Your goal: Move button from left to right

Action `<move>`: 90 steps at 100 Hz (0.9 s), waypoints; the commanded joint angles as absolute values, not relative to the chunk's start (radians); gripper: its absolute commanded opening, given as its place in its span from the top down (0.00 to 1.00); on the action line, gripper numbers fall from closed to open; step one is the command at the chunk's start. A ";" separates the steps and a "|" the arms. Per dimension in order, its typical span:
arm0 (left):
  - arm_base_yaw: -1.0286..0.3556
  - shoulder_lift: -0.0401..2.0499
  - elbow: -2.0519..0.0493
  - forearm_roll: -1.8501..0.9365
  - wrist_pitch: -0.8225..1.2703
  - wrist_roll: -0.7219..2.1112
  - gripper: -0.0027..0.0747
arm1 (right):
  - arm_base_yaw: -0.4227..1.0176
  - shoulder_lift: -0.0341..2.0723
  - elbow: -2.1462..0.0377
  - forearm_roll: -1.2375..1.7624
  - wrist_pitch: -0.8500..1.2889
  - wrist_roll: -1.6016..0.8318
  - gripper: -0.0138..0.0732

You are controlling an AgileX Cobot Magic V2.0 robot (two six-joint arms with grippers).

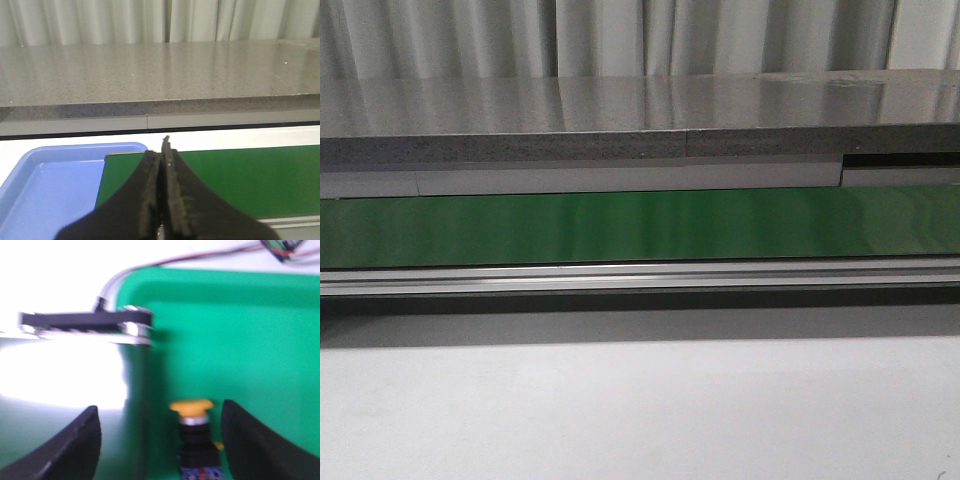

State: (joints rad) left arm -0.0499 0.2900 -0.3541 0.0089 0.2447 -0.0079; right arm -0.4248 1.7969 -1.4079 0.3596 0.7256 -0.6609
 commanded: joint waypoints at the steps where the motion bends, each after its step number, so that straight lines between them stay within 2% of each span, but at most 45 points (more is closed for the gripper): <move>1: -0.058 0.295 -0.381 0.008 0.163 -0.010 0.99 | -0.382 1.710 -1.442 0.392 0.683 -0.651 0.26; 53: -0.058 0.295 -0.381 0.008 0.163 -0.010 0.99 | -0.123 1.498 -1.404 0.297 0.636 -0.464 0.26; 90: -0.058 0.295 -0.381 0.008 0.163 -0.010 0.99 | -0.021 1.240 -1.145 0.248 0.521 -0.398 0.26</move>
